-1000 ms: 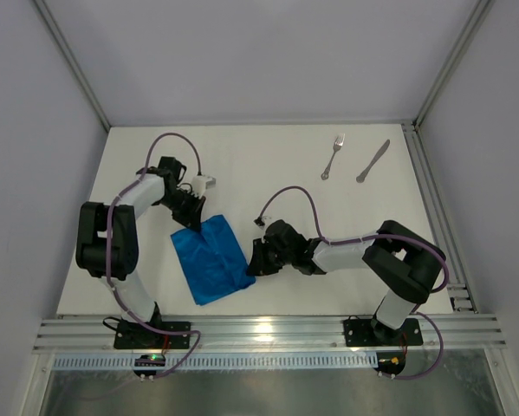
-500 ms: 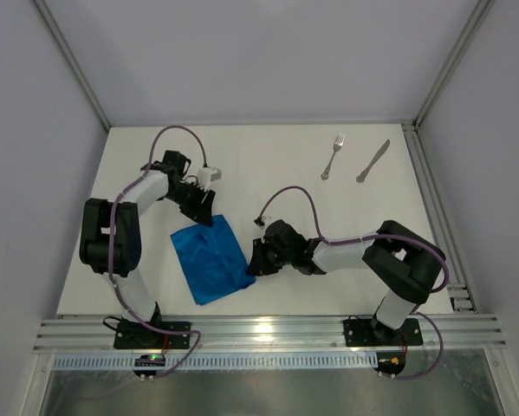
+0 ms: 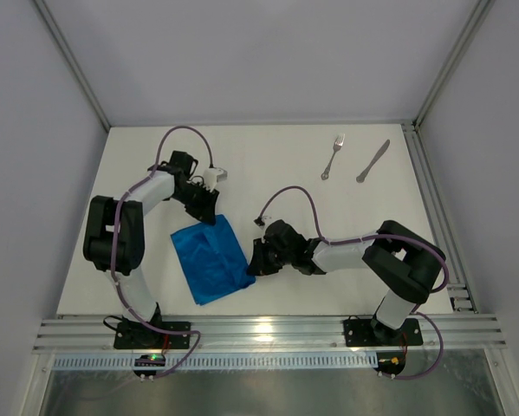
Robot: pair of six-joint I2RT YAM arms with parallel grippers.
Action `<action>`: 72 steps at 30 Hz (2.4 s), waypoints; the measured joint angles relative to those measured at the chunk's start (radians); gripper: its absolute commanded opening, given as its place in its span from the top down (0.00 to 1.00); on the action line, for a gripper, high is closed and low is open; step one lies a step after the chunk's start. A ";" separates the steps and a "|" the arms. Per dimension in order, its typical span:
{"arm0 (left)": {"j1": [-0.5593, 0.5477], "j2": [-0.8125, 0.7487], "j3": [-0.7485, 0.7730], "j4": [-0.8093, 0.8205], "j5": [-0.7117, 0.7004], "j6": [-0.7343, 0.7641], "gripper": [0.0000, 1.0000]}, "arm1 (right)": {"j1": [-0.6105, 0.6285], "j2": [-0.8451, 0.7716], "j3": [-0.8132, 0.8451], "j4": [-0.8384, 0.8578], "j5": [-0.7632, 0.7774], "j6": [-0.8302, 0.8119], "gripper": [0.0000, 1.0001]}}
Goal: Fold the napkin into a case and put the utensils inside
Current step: Fold the lower triangle-folded napkin at the center of the board.
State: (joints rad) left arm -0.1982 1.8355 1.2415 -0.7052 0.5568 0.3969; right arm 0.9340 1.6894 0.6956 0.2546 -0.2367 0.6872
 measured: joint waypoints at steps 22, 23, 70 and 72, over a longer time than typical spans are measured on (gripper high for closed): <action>0.000 -0.065 0.000 0.001 -0.010 -0.040 0.72 | 0.000 0.000 0.000 0.000 0.002 0.000 0.85; 0.000 -0.064 0.000 -0.002 -0.013 -0.040 0.71 | 0.000 0.000 0.000 0.000 0.002 0.000 0.85; 0.013 -0.032 0.021 -0.190 -0.073 0.059 1.00 | 0.000 0.000 -0.008 0.014 0.025 0.023 0.93; 0.018 -0.031 0.026 -0.205 -0.080 0.068 1.00 | 0.000 0.000 -0.008 0.014 0.029 0.024 0.93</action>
State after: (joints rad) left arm -0.1802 1.8042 1.2671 -0.9104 0.4767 0.4644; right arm 0.9344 1.6894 0.6880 0.2684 -0.2073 0.7109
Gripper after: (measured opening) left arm 0.006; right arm 0.079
